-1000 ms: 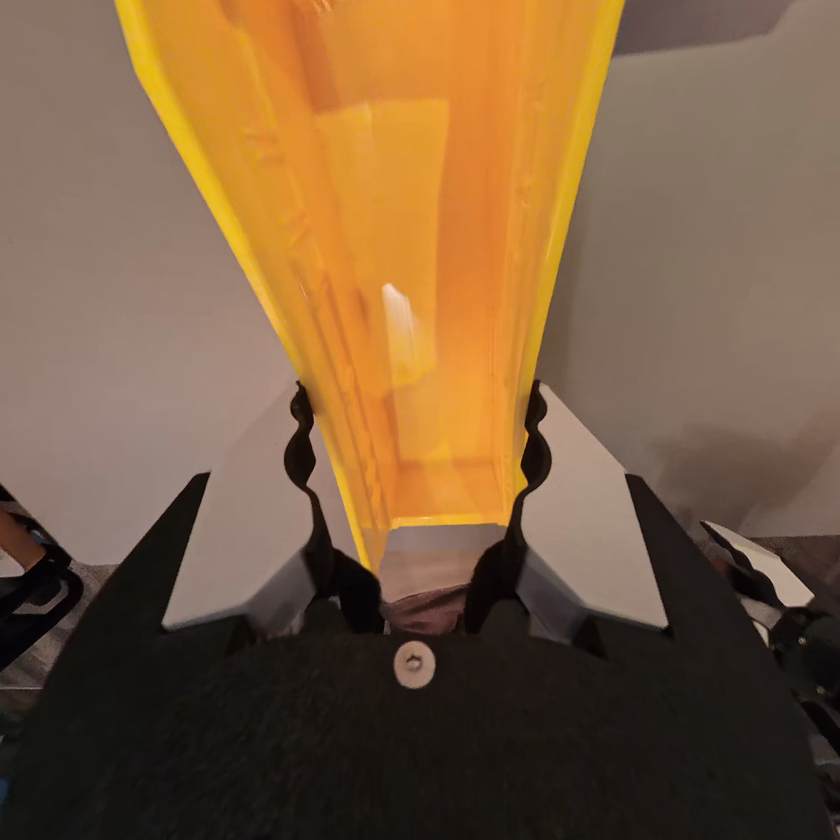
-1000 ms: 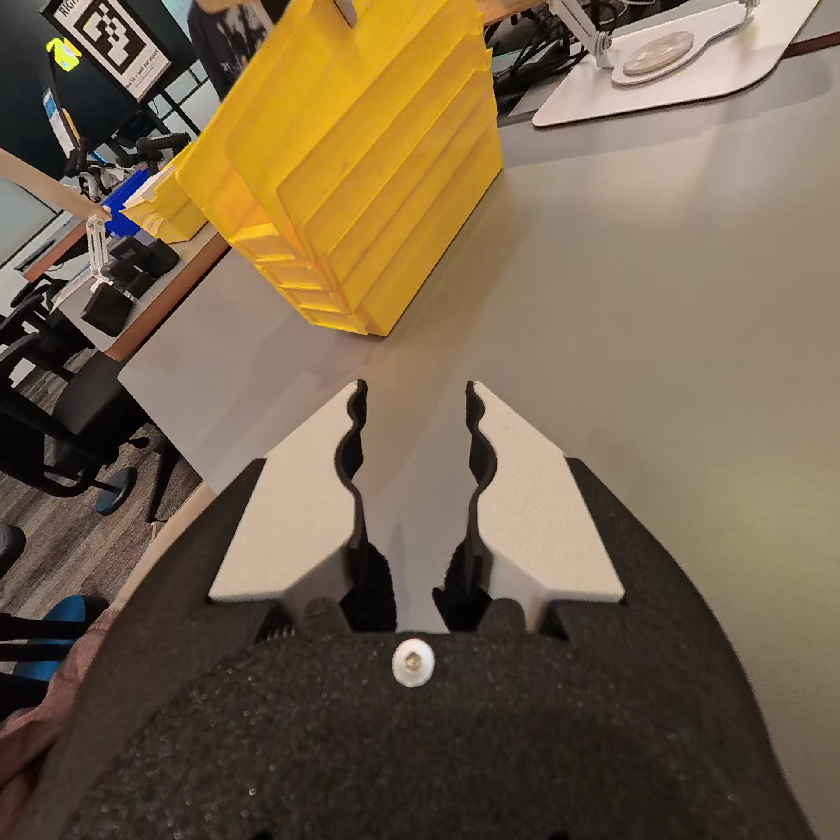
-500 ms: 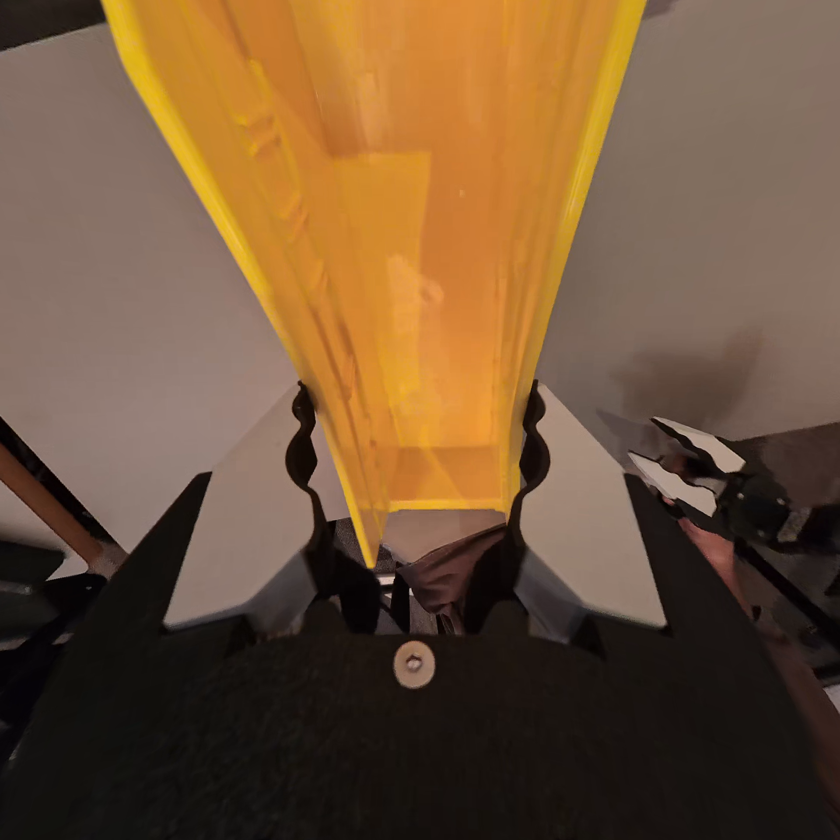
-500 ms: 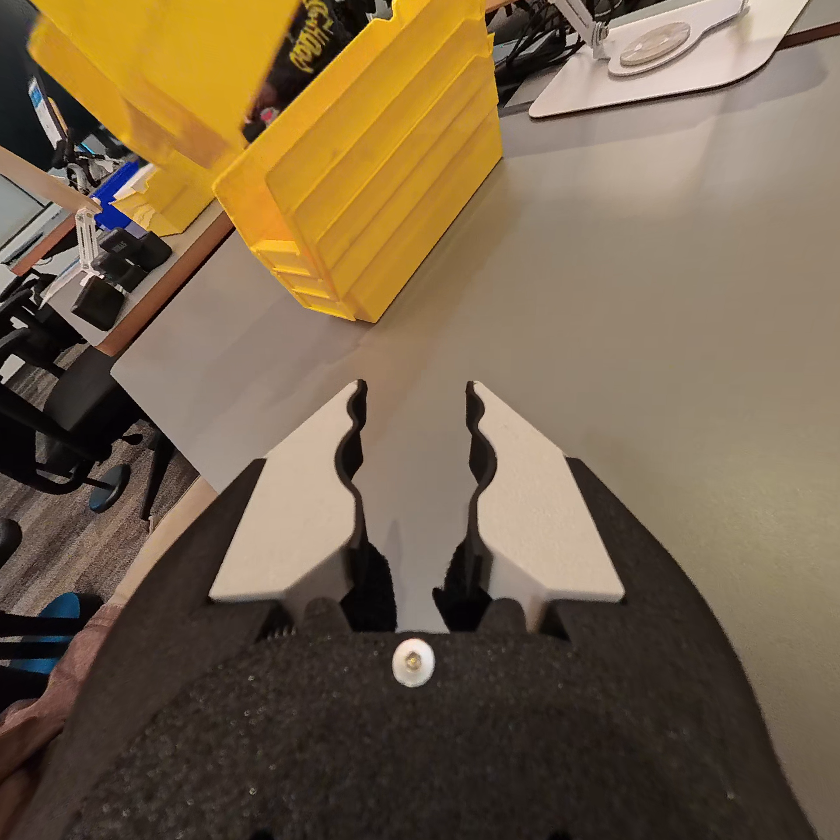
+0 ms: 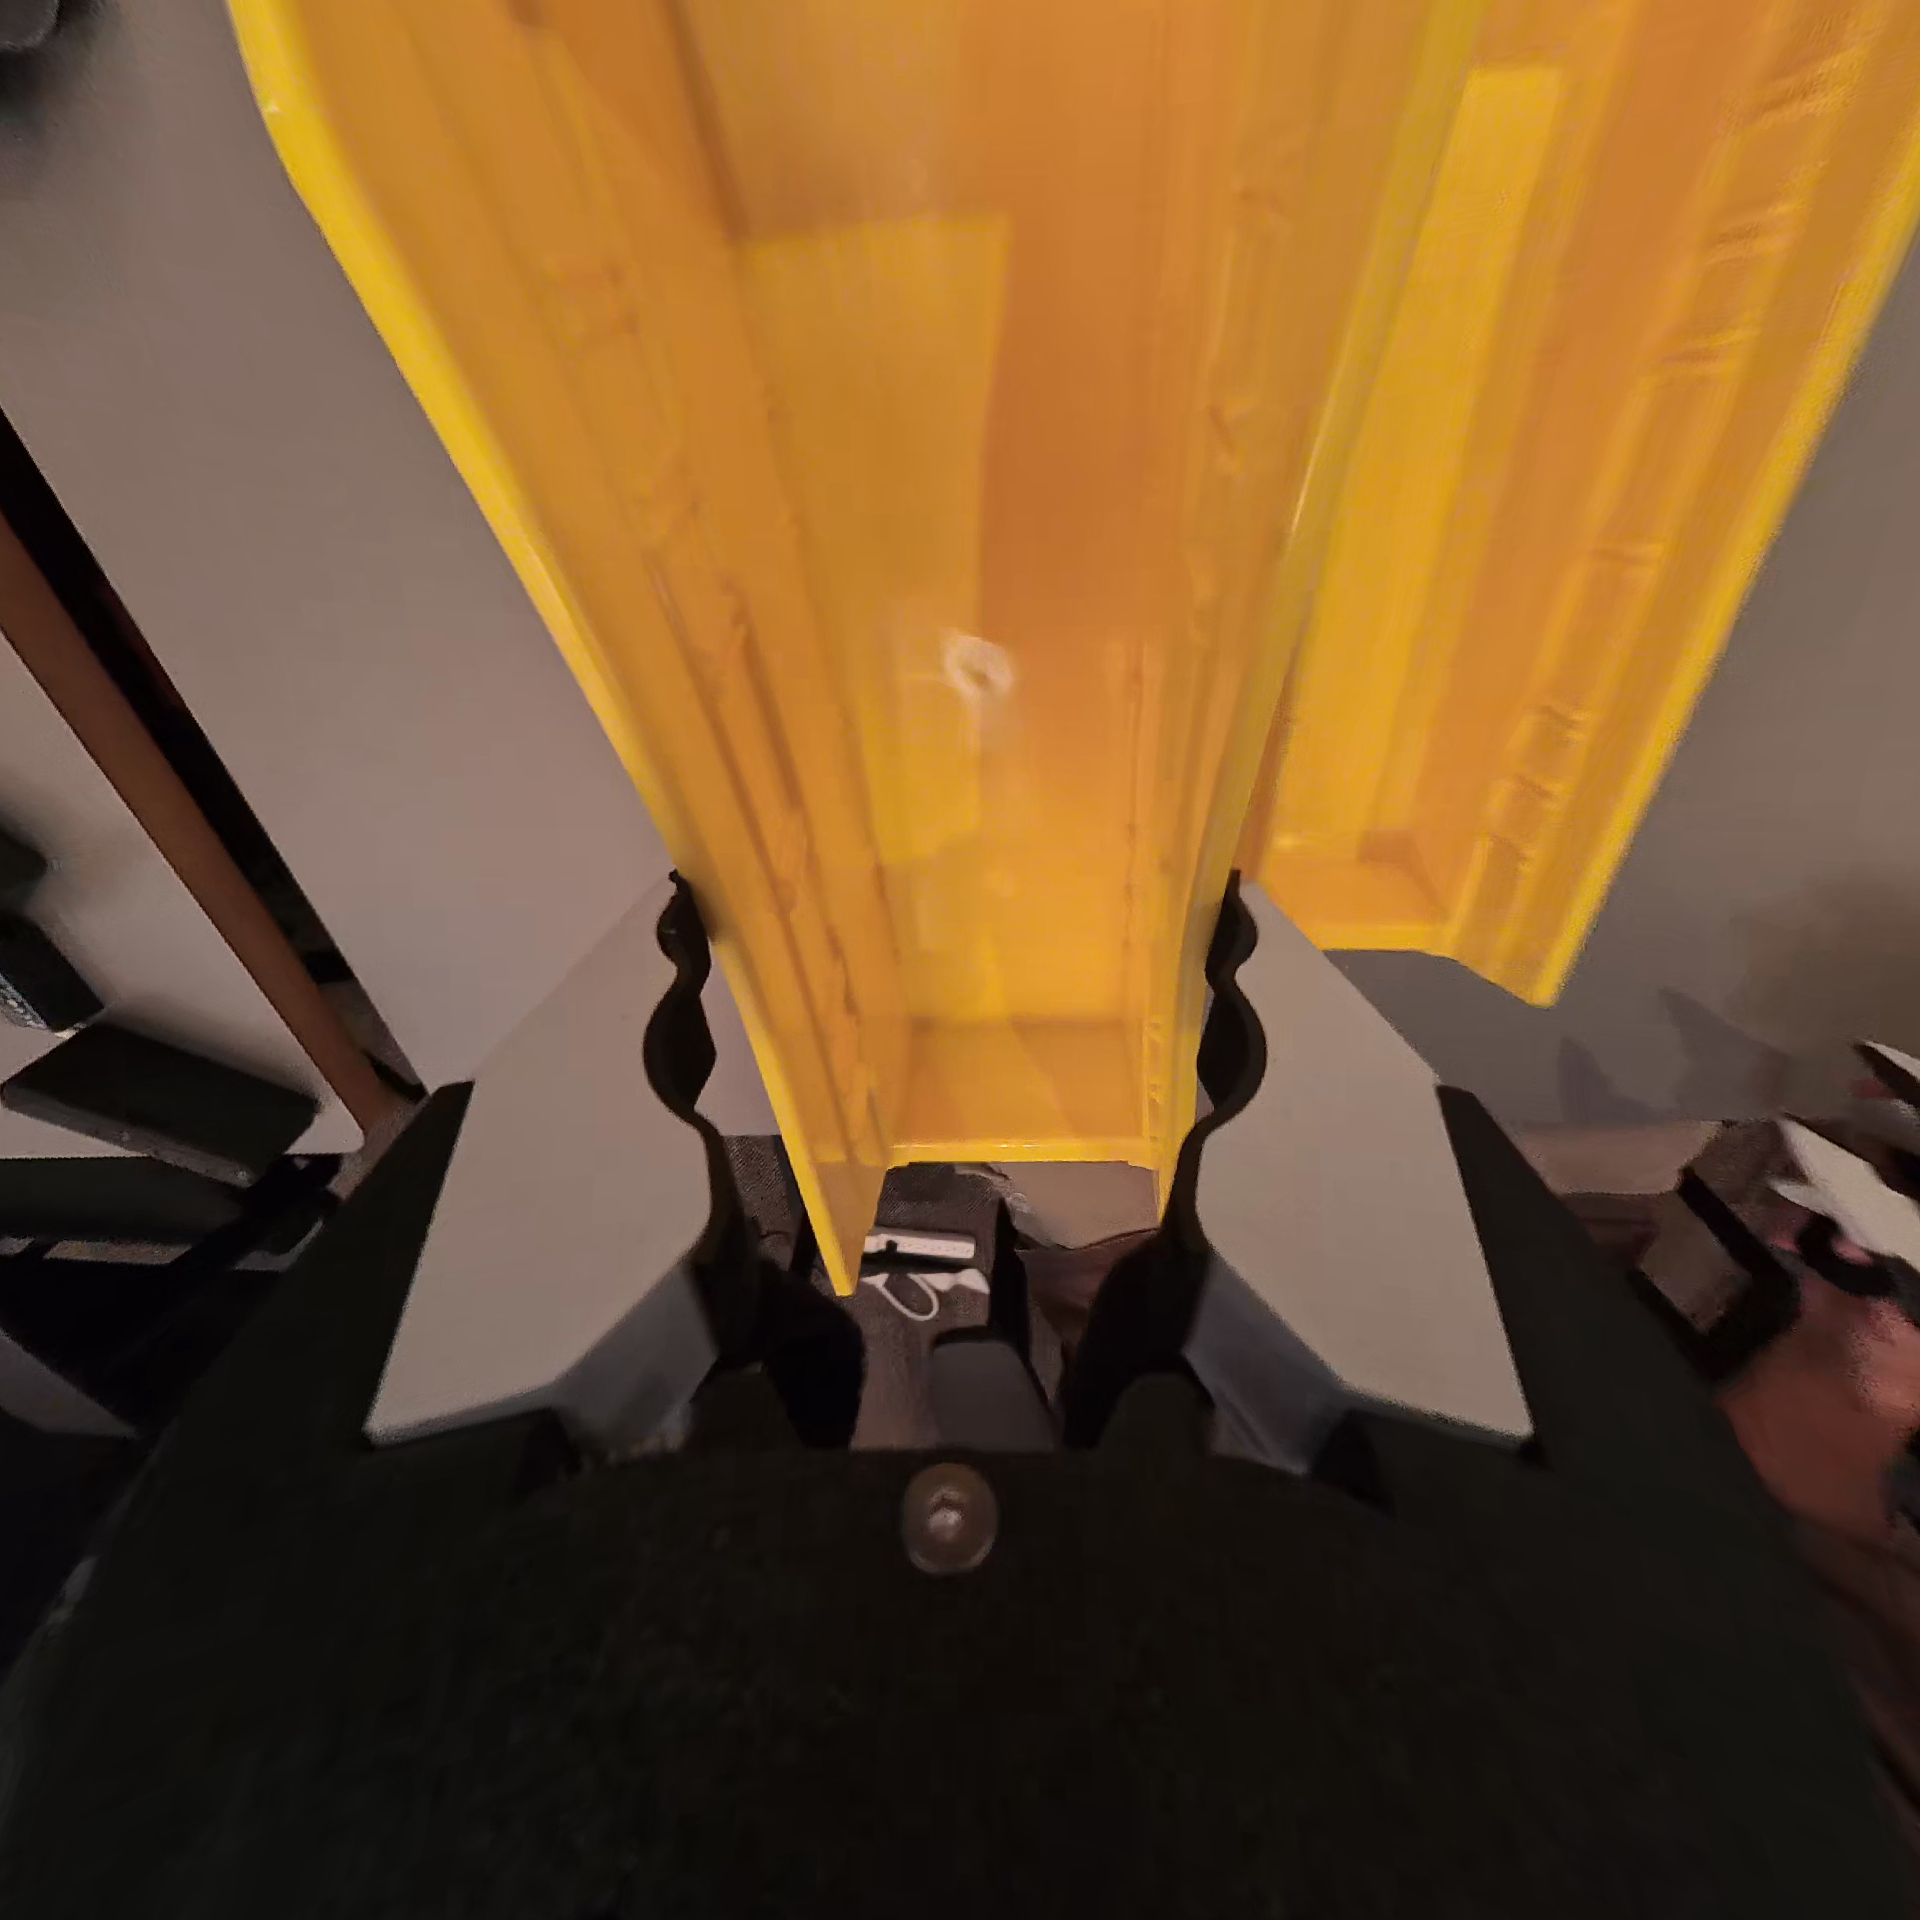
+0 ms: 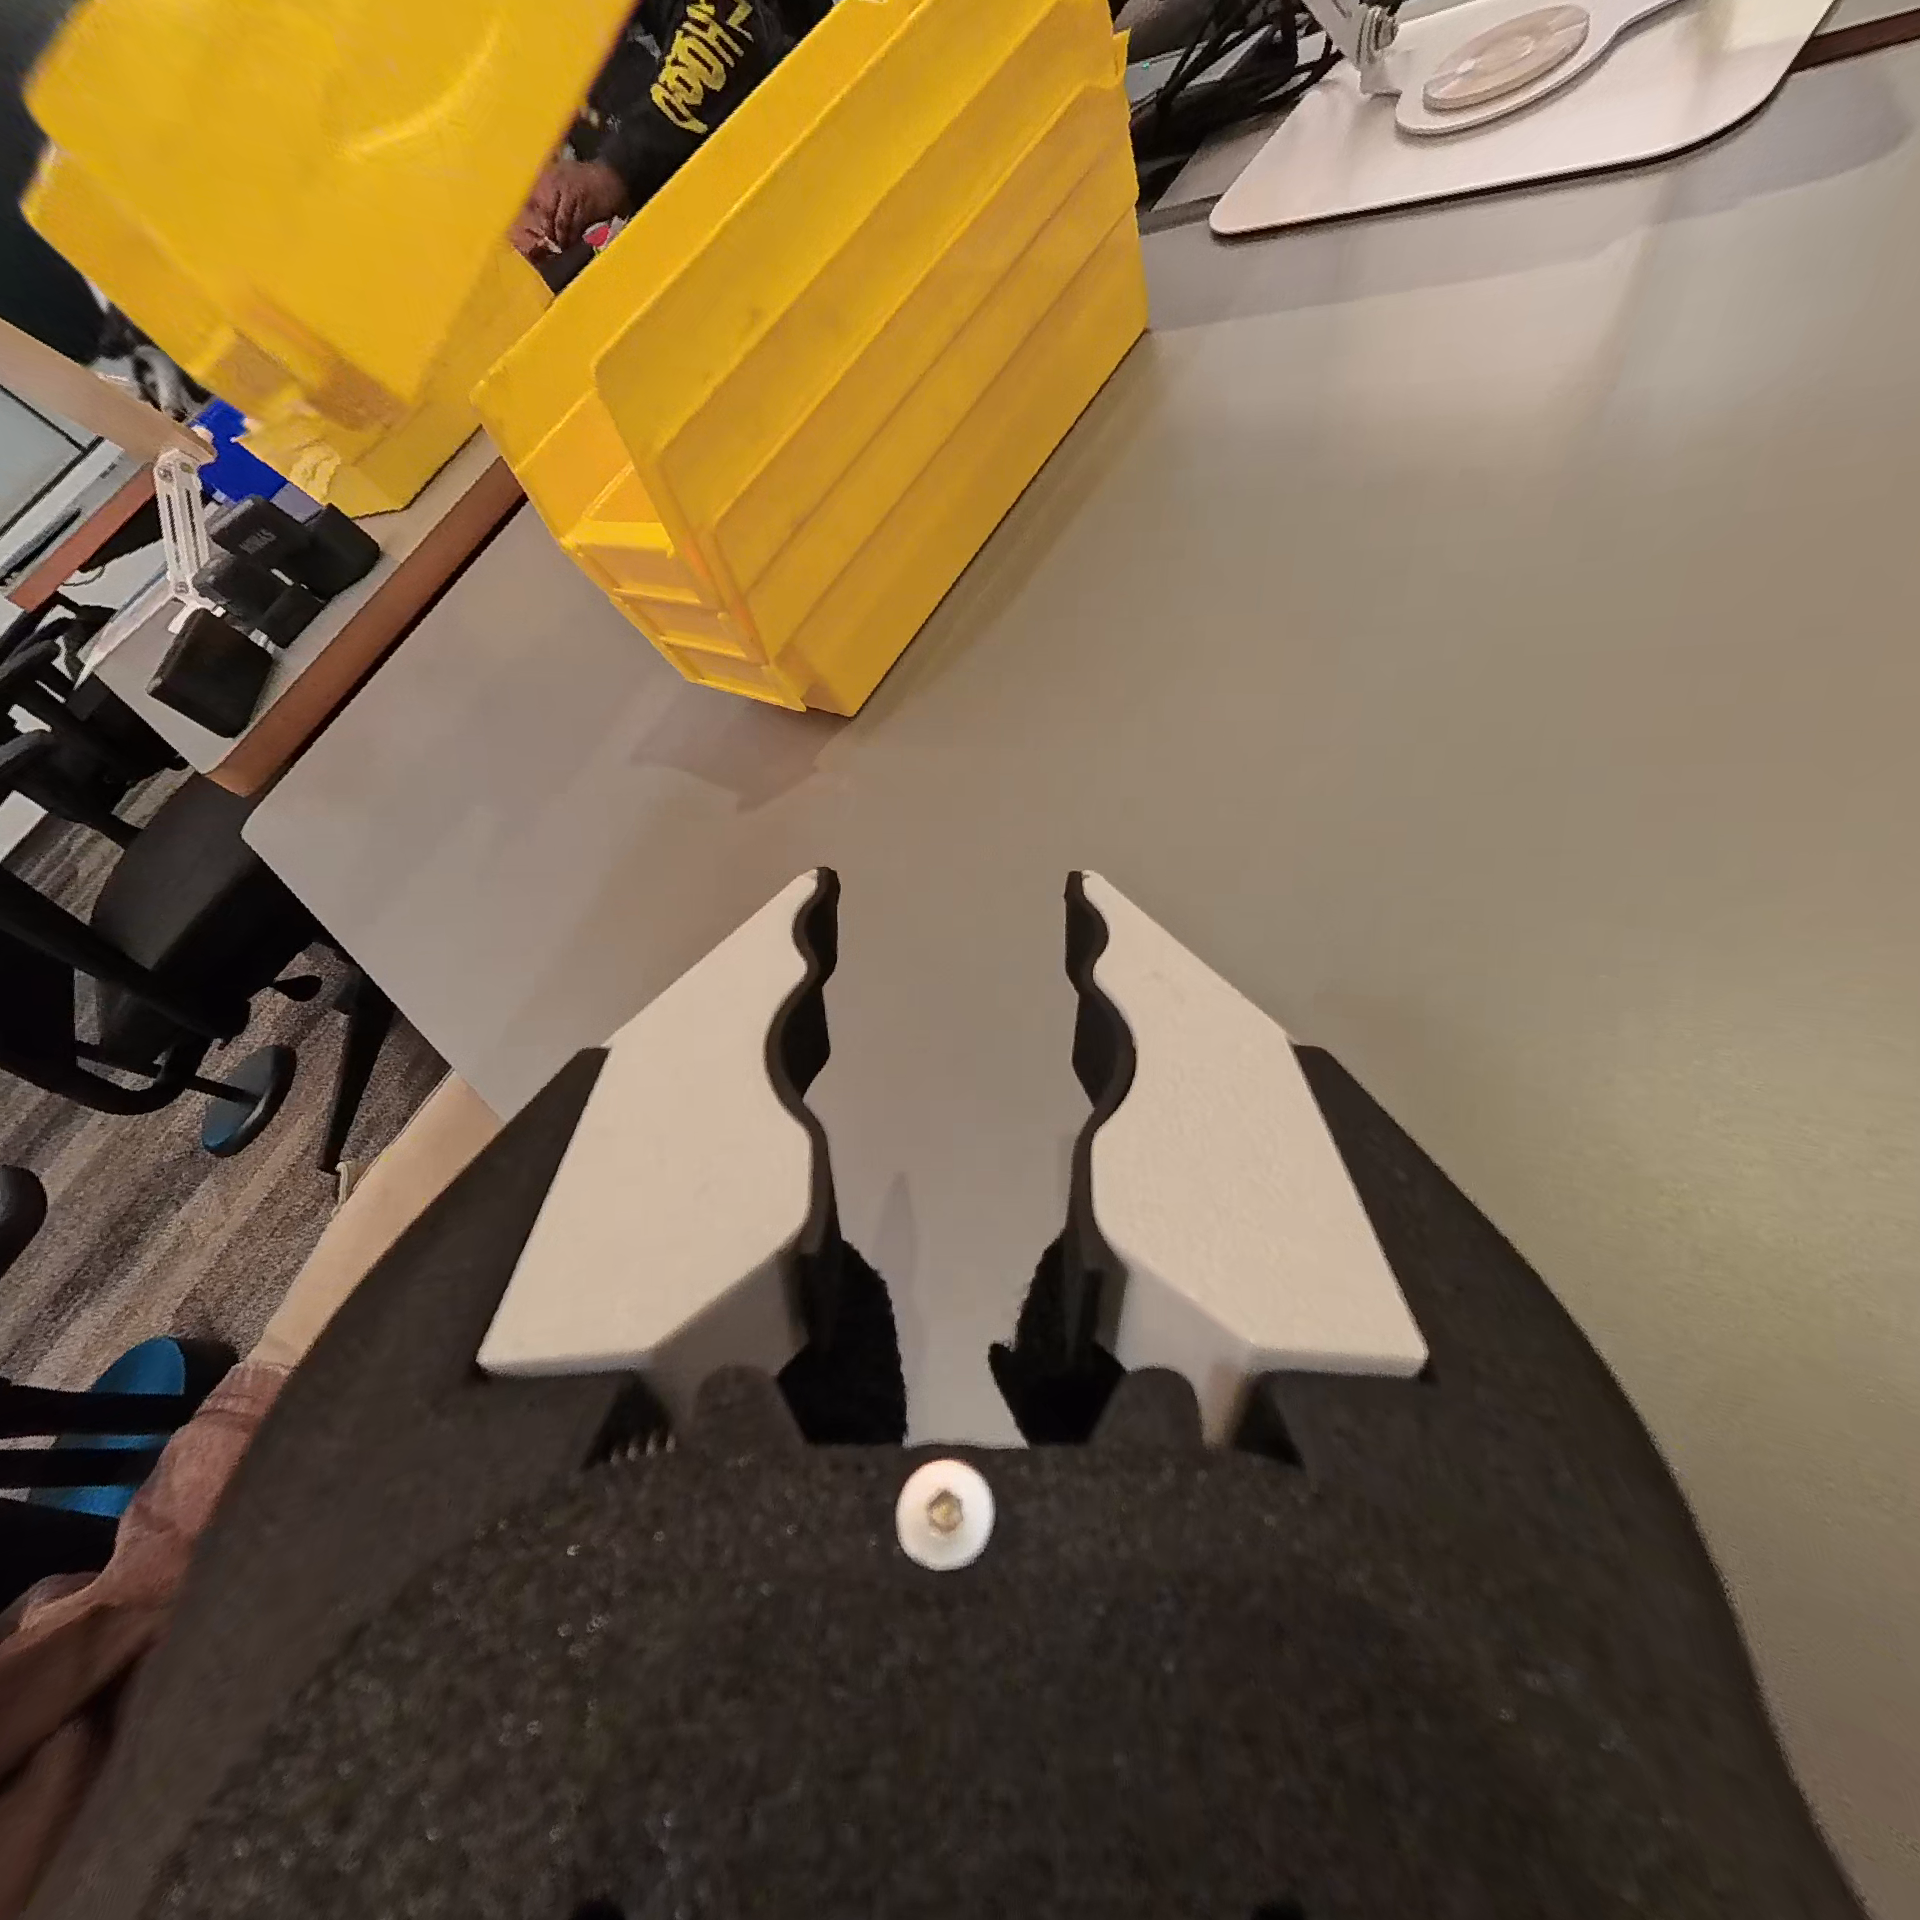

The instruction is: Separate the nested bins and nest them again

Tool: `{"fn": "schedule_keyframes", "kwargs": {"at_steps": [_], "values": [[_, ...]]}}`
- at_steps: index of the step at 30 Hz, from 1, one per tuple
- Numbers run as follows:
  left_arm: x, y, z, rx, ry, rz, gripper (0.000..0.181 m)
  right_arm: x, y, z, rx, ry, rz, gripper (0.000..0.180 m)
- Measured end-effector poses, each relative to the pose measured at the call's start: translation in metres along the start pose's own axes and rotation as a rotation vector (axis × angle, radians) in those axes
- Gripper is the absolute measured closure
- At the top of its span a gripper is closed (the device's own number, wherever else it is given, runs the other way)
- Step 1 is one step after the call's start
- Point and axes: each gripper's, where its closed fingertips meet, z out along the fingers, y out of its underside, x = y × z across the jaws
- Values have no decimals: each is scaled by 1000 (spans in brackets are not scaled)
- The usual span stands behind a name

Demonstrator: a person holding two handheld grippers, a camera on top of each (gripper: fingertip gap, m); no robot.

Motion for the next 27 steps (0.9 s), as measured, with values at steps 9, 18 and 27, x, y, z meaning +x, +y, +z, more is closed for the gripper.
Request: {"fn": "schedule_keyframes", "kwargs": {"at_steps": [9, 18, 27], "values": [[-27, -5, 126, -119, -20, -5, 85, -4, 9, 6, -39, -8, -9, 136], [-16, -10, 171, -135, -15, 20, 79, -8, 20, 15, -97, 3, -67, 136], [-1, -25, 161, -14, -46, 42, 57, -13, 25, 18, -118, -1, -95, 136]]}}
